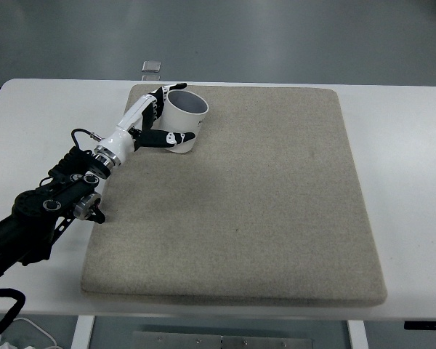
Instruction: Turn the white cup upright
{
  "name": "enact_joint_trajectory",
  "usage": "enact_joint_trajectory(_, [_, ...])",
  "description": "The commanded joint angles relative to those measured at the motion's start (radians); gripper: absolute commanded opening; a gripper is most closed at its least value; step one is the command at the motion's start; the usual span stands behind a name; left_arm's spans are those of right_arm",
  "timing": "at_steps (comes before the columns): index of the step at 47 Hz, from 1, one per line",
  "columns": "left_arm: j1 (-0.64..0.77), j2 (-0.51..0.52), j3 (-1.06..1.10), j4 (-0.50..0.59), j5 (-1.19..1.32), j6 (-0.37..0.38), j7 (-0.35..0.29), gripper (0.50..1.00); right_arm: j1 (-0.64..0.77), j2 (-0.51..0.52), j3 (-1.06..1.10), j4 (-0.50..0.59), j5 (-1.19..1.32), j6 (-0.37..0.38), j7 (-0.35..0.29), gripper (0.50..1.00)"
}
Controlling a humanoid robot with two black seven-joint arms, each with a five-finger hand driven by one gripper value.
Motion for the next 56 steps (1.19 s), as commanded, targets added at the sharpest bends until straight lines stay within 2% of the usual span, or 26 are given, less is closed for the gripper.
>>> enact_joint_trajectory(1, [0.005,0.000,-0.001,-0.002,-0.001,0.000,0.000,0.960,0.000,0.000,0.000,0.001,0.000,0.000,0.000,0.928])
enact_joint_trajectory(5, [0.007,0.000,-0.001,-0.005,-0.002,0.000,0.000,0.969,0.000,0.000,0.000,0.001,0.000,0.000,0.000,0.930])
enact_joint_trajectory(8, [0.008,0.000,-0.001,-0.006,-0.002,0.001,0.000,0.994,0.000,0.000,0.000,0.001,0.000,0.000,0.000,0.930])
enact_joint_trajectory(35, [-0.004,0.008,-0.021,-0.020,-0.016,0.006,0.000,0.996,0.000,0.000,0.000,0.001,0.000,0.000,0.000,0.930])
enact_joint_trajectory(56, [-0.016,0.032,-0.041,-0.097,-0.017,0.006,0.000,0.996,0.000,0.000,0.000,-0.001,0.000,0.000,0.000,0.930])
